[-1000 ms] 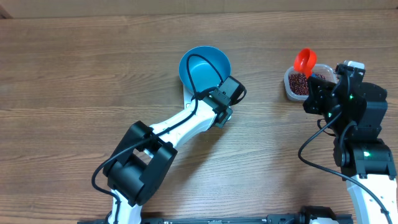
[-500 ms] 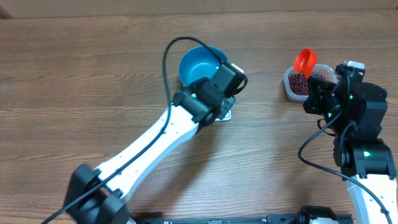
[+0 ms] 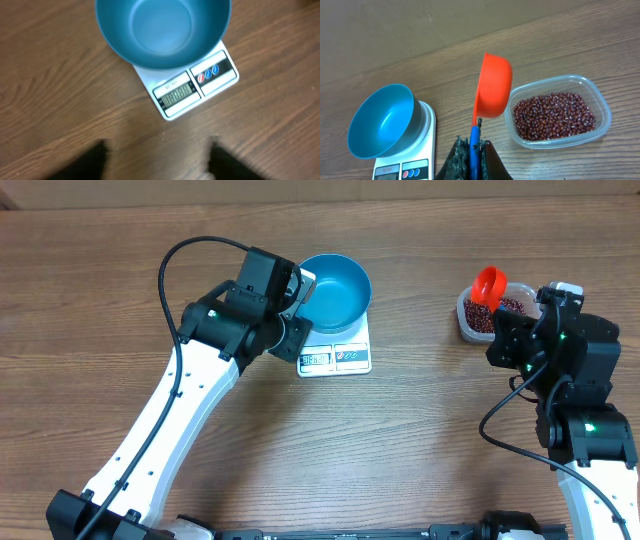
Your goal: Scoop item into bowl and weigh 150g on scale
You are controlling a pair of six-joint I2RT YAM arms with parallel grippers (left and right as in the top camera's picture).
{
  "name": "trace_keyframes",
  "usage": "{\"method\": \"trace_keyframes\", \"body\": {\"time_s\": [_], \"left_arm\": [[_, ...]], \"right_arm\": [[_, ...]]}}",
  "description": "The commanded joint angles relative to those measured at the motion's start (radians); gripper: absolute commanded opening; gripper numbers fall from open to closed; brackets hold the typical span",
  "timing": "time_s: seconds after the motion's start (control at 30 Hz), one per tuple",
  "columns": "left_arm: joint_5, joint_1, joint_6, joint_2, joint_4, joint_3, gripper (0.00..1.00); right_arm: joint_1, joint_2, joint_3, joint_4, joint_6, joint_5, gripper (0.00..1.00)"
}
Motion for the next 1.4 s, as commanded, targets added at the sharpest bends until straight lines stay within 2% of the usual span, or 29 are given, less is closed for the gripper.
{"method": "trace_keyframes", "body": {"time_s": [0.0, 0.27, 0.53, 0.7, 1.17, 1.37], "left_arm": [[0.049, 0.001, 0.062, -0.016, -0.026, 0.016, 1.0], [0.103, 0.001, 0.084, -0.051, -0.005, 0.016, 1.0], [0.095, 0.034, 0.097, -0.085, 0.043, 0.015, 1.0], [0.286, 0.092, 0.143, -0.097, 0.088, 0.015, 1.0], [0.274, 0.095, 0.142, -0.096, 0.089, 0.015, 1.0], [0.274, 0.095, 0.142, -0.096, 0.089, 0.015, 1.0]], "right_arm": [[-0.008, -0.004, 0.034, 0.005, -0.011, 0.005, 0.04], [-0.008, -0.004, 0.036, -0.023, -0.012, -0.009, 0.04], [-0.008, -0.004, 0.057, -0.062, -0.031, -0.009, 0.04], [-0.008, -0.004, 0.086, -0.073, -0.034, -0.009, 0.04], [-0.008, 0.031, 0.147, -0.144, -0.062, -0.005, 0.03], [-0.008, 0.117, 0.265, -0.277, -0.153, 0.008, 0.04]]}}
